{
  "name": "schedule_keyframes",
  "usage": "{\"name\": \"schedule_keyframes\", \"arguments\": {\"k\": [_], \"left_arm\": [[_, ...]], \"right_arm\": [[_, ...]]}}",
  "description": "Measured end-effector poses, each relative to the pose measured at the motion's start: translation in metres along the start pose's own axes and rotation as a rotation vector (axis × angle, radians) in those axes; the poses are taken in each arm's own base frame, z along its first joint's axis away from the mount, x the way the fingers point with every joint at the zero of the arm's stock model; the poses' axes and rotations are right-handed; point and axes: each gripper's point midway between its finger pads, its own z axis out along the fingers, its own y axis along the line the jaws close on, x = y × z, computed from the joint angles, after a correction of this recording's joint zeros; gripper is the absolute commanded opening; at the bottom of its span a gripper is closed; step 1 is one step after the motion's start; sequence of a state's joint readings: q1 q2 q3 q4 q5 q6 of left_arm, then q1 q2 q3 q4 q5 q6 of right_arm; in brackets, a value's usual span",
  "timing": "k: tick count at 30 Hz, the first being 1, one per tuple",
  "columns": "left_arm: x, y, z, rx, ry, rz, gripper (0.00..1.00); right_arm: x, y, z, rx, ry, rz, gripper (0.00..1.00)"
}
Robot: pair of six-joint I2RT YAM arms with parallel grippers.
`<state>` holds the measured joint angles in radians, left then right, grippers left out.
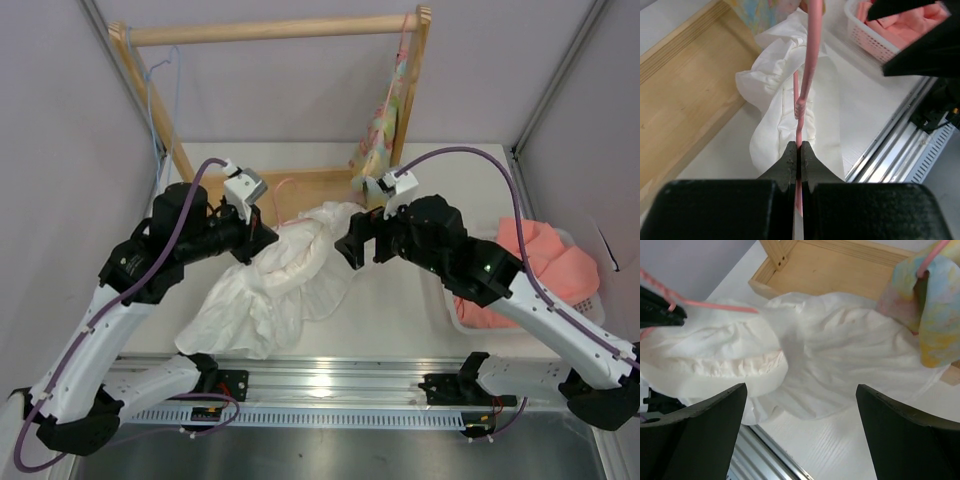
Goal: Place the skirt on the hanger
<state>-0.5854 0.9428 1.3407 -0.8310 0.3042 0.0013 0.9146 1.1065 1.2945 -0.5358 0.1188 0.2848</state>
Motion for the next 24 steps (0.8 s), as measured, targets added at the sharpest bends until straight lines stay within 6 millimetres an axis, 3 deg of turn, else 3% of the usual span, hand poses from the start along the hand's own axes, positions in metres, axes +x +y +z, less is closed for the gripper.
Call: {"name": "schedule_keyframes", "arguments": {"k": [7, 11, 18, 24], "left_arm": [[-0.029, 0.032, -0.010, -0.193, 0.000, -0.058, 0.00], [-0.048, 0.040, -0.026, -0.253, -0.039, -0.076, 0.00], [-0.028, 0.051, -0.037, -0.353, 0.028, -0.159, 0.00], [-0.016, 0.058, -0.053, -0.435, 0.061, -0.215, 0.00]], "right_arm": [[-0.013, -0.005, -0.033, 0.010, -0.049, 0.039, 0.99], [-0.023, -0.017, -0.038, 0.075, -0.066, 0.054, 0.99], [-0.035, -0.032, -0.015, 0.168, -0.063, 0.064, 0.99], [-0.035, -0.034, 0.022, 0.197, -0.029, 0.059, 0.99]]}}
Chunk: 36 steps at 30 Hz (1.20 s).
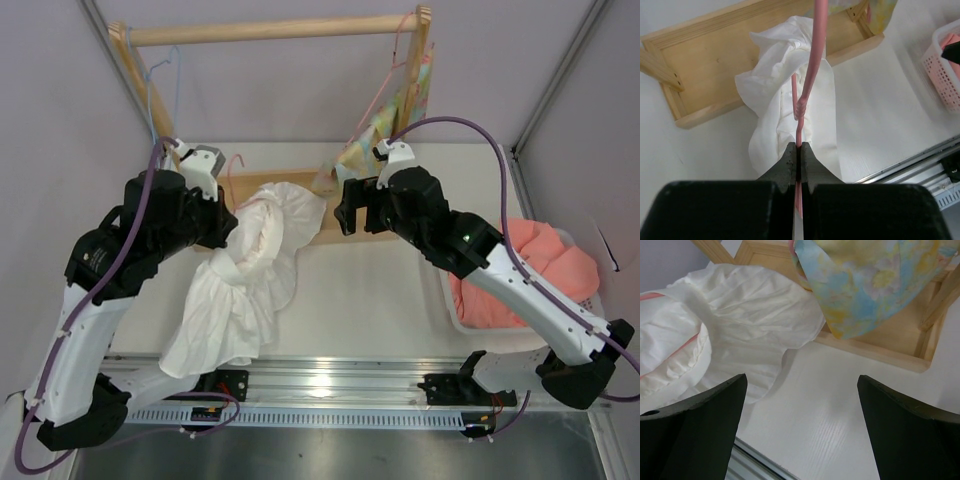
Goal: Place the skirt on the hanger
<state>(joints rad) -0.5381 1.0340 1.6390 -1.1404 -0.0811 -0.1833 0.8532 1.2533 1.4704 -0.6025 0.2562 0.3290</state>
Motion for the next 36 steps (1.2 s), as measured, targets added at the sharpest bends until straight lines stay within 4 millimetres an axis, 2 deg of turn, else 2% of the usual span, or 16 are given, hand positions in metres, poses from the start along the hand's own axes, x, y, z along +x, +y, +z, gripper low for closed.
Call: {"name": "schedule_keyframes", "arguments": {"k": [4, 7, 10, 13, 17, 23, 27, 32, 36], "left_arm": [[-0.011, 0.004, -0.014, -0.026, -0.043, -0.022, 0.00], [-0.027, 0.006, -0.019, -0.046, -0.072, -0.030, 0.00], [-0.055, 0.009, -0.025, -0.081, -0.118, -0.039, 0.00], [-0.081, 0.009, -0.024, -0.100, -0.165, -0.046, 0.00], [-0.098, 0.007, -0.019, -0.099, -0.194, -0.051, 0.00], [-0.128, -0.004, 0.004, -0.061, -0.296, -0.048, 0.00], [-0.160, -0.016, 0.026, -0.014, -0.410, -0.046, 0.00], [-0.205, -0.027, 0.055, 0.014, -0.548, -0.059, 0.00], [-0.229, -0.038, 0.094, 0.033, -0.588, -0.061, 0.00]], "right_arm": [[0.003, 0.000, 0.016, 0.024, 0.015, -0.006, 0.98], [0.002, -0.003, 0.018, 0.045, 0.011, -0.007, 0.99], [-0.001, -0.009, 0.018, 0.070, -0.002, -0.004, 0.99], [-0.004, -0.016, 0.019, 0.096, -0.012, 0.000, 0.99], [-0.007, -0.022, 0.019, 0.122, -0.023, 0.002, 0.99], [-0.010, -0.032, 0.013, 0.163, -0.047, 0.007, 0.99], [-0.008, -0.042, -0.010, 0.176, -0.082, 0.026, 0.99], [-0.018, -0.051, -0.040, 0.177, -0.151, 0.057, 0.99], [-0.019, -0.057, -0.056, 0.179, -0.178, 0.066, 0.99]]}}
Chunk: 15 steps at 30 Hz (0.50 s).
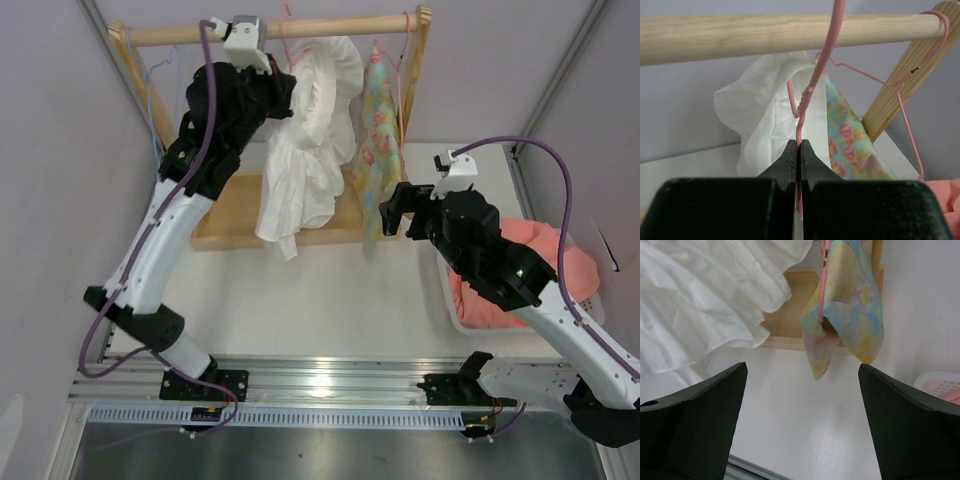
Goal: Place the skirt on the hanger
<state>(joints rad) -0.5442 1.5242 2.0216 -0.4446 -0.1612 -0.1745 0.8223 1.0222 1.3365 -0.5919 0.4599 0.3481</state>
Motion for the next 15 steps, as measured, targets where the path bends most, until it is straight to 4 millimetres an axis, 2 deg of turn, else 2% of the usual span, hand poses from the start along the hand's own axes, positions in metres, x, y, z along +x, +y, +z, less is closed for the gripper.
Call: {"name": "schedule_keyframes", "arguments": {"k": [3, 7, 11, 15], "left_arm": [[0.005, -0.011, 0.039, 0.011, -0.010, 0.006, 0.00], [0.029, -0.026, 0.076, 0.016, 0.001, 0.033, 0.00], [0.046, -0.034, 0.101, 0.009, 0.008, 0.041, 0.00], [0.054, -0.042, 0.115, 0.017, 0.006, 0.040, 0.00]], "right_arm": [[0.001, -0.004, -0.003, 0.007, -0.003, -0.001, 0.99], [0.005, -0.006, -0.005, 0.010, 0.003, -0.013, 0.99], [0.004, -0.012, -0.007, 0.027, -0.001, -0.037, 0.99], [0.004, -0.018, -0.009, 0.044, -0.007, -0.060, 0.99]]}}
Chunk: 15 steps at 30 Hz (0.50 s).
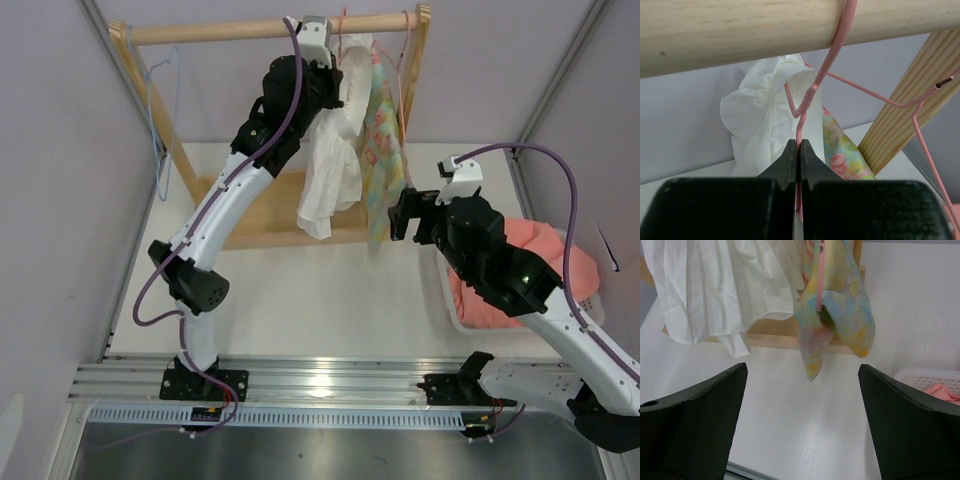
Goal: Place the skirt on the hanger
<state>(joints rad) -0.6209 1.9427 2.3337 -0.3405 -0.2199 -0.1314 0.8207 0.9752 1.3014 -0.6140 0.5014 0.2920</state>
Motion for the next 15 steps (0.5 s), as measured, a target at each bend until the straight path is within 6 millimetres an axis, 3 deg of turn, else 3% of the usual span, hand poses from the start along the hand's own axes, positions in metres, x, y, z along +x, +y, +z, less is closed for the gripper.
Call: {"name": "schedule_keyframes", "arguments": {"k": [15], "left_arm": [[0.018, -0.040, 0.019, 0.063, -0.025, -0.013, 0.00]], "right_arm": [[0.004, -0.009, -0.003, 0.030, 0.004, -0.024, 0.99]]}}
